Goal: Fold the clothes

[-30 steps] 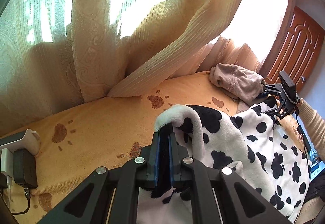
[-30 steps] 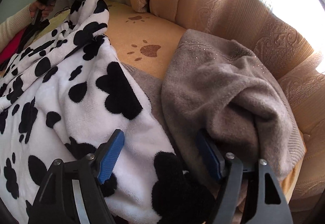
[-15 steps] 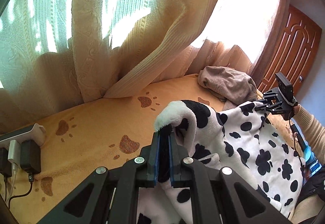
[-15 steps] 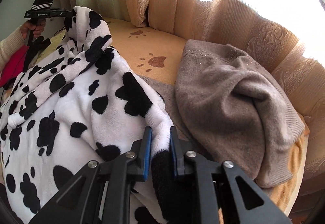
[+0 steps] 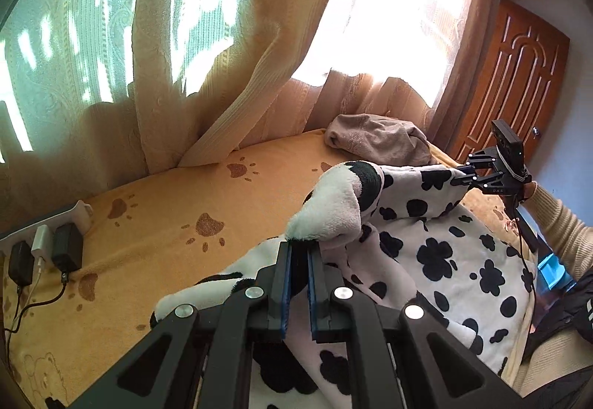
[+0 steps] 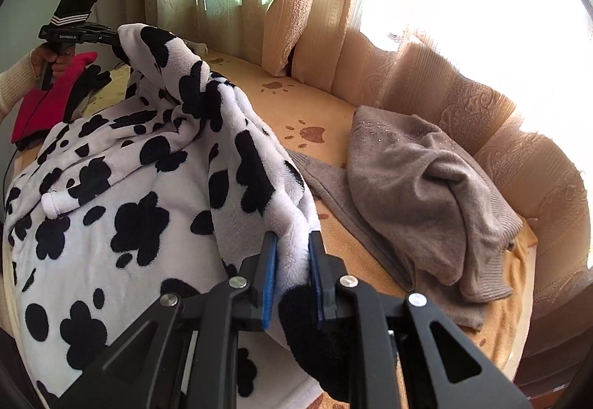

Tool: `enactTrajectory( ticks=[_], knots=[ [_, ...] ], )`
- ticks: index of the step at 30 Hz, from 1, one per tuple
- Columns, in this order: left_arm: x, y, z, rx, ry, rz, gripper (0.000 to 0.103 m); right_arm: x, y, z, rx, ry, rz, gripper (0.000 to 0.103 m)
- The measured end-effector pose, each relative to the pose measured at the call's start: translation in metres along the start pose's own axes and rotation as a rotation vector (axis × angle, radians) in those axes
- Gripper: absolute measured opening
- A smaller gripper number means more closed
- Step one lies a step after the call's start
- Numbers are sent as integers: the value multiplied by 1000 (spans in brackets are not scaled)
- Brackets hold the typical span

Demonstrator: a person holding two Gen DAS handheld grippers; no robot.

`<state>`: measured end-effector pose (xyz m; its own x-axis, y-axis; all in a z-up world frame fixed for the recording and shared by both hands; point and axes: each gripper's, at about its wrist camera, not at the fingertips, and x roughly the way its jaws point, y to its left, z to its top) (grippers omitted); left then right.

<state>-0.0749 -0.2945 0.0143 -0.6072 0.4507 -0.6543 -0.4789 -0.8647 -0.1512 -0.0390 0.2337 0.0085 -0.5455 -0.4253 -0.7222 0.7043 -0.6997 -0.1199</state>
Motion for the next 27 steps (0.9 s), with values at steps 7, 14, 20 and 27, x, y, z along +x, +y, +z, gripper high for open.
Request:
enactTrajectory(
  ticks=[7, 14, 20, 27],
  knots=[
    [-15, -15, -42, -34, 35, 4, 8, -16, 33, -20, -43, -3, -29, 19],
    [-12, -33, -76, 9, 135, 52, 8, -18, 59, -43, -103, 41, -115, 20],
    [-2, -47, -97, 63, 276, 73, 8, -18, 69, -60, -113, 75, -181, 50],
    [-12, -60, -102, 73, 334, 86, 8, -51, 58, -71, 45, -9, -174, 71]
  ],
)
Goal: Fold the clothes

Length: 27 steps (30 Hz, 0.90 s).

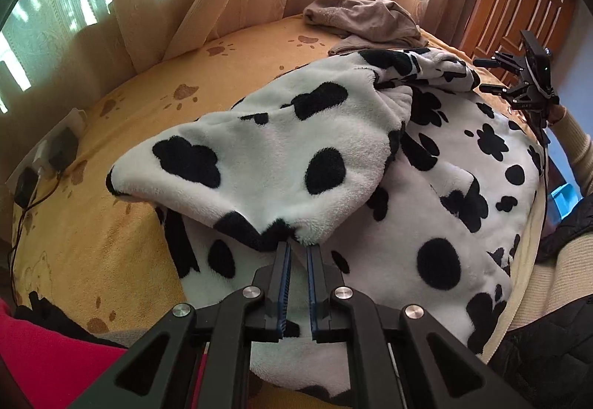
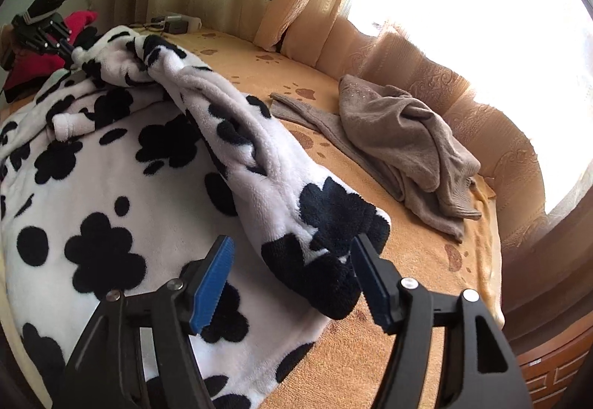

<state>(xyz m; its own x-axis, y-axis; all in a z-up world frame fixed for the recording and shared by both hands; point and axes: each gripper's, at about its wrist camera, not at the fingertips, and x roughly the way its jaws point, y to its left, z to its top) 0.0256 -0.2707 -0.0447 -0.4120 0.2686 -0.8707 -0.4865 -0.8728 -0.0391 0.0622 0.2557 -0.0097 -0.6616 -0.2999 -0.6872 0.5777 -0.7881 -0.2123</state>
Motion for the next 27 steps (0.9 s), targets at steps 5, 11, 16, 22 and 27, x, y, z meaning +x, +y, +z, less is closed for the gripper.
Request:
enactTrajectory(
  ticks=[5, 11, 16, 22, 27],
  knots=[
    [-41, 1, 8, -59, -112, -11, 9, -24, -28, 8, 240, -95, 57, 73],
    [-67, 25, 70, -183, -343, -18, 9, -7, -47, 0, 469, -34, 42, 73],
    [0, 40, 110, -233, -264, -58, 9, 18, -62, -18, 635, 12, 93, 73],
    [75, 17, 93, -224, -71, -148, 9, 45, -54, -14, 611, 46, 188, 52],
    [79, -3, 63, -176, -12, -137, 9, 30, -54, 5, 500, -39, 33, 10]
  ],
)
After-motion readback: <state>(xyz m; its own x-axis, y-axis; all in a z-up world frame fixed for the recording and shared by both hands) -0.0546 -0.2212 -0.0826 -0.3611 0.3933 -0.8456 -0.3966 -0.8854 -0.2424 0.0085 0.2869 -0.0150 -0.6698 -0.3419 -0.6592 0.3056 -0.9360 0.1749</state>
